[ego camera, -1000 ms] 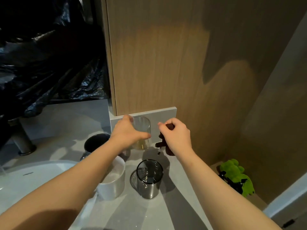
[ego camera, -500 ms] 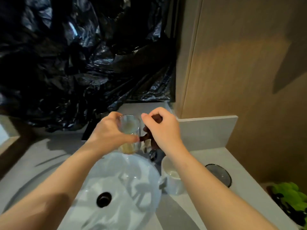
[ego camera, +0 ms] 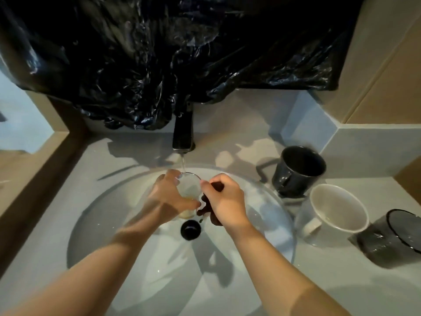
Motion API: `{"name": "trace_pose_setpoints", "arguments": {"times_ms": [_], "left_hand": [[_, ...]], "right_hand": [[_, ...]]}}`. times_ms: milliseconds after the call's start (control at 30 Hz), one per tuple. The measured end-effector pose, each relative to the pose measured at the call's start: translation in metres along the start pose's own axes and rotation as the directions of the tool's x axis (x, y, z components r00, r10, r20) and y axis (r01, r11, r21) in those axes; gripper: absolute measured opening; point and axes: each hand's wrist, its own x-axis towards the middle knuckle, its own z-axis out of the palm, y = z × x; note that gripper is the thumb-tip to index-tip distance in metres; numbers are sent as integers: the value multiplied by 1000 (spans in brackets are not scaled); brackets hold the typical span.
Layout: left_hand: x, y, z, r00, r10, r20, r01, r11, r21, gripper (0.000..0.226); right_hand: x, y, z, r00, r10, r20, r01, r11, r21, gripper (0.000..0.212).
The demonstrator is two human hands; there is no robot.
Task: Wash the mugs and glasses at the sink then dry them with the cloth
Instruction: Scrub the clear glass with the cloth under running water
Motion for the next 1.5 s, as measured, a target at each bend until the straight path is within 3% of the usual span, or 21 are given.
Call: {"name": "trace_pose_setpoints", "arguments": {"times_ms": [267,433,500,600,733,800,867,933,967,1033,1167,1267,1367,1500], "left_hand": [[30,-16,23,998,-56,25,57,996,-73,78],[27,-39,22,990,-3,139,60,909,-411,50],[23,-43,21,980,-16,200,131,806,-577,62],[22,-44,18,943,-55,328,253,760,-598,89],[26,-45,11,865,-59,498,368,749,-552,99],[25,-44,12,811,-44,584,440,704,-558,86],[26,-42,12,754,-164,636,604,552,-574,58],[28,-42,13,642,-233,730,765,257,-590,43],[29,-44,13,595,-236,768,802,110,-587,46],[29,-47,16,554,-225,802,818,-34,-574,69],[26,-44,23,617,-200,761,776,-6,-630,64],[24,-39,26,704,-194,683,708,123,-695,57],[24,-32,26,759,-265,594,650,253,-717,65],[27,-24,27,809,-349,473,583,379,-718,54]], "right_hand": [[34,25,15,986,125,-111,-116,990,82,22],[45,37,16,974,152,-169,-122,978,172,24],[47,40,16,974,149,-170,-115,974,193,25],[46,38,12,982,113,-153,-87,982,169,20],[44,29,2,988,82,-132,-57,982,182,19],[43,27,0,988,78,-136,-51,981,189,19],[43,25,-1,989,85,-121,-60,978,202,19],[44,23,-3,990,93,-104,-69,975,211,19],[45,23,-3,990,95,-102,-72,976,207,19],[48,25,-4,990,96,-106,-73,977,199,20],[49,23,-4,988,140,-63,-118,953,279,23],[48,21,-4,989,140,-43,-118,934,337,23],[52,23,-4,988,138,-70,-108,938,330,17],[56,28,4,980,167,-107,-130,948,289,33]]}}
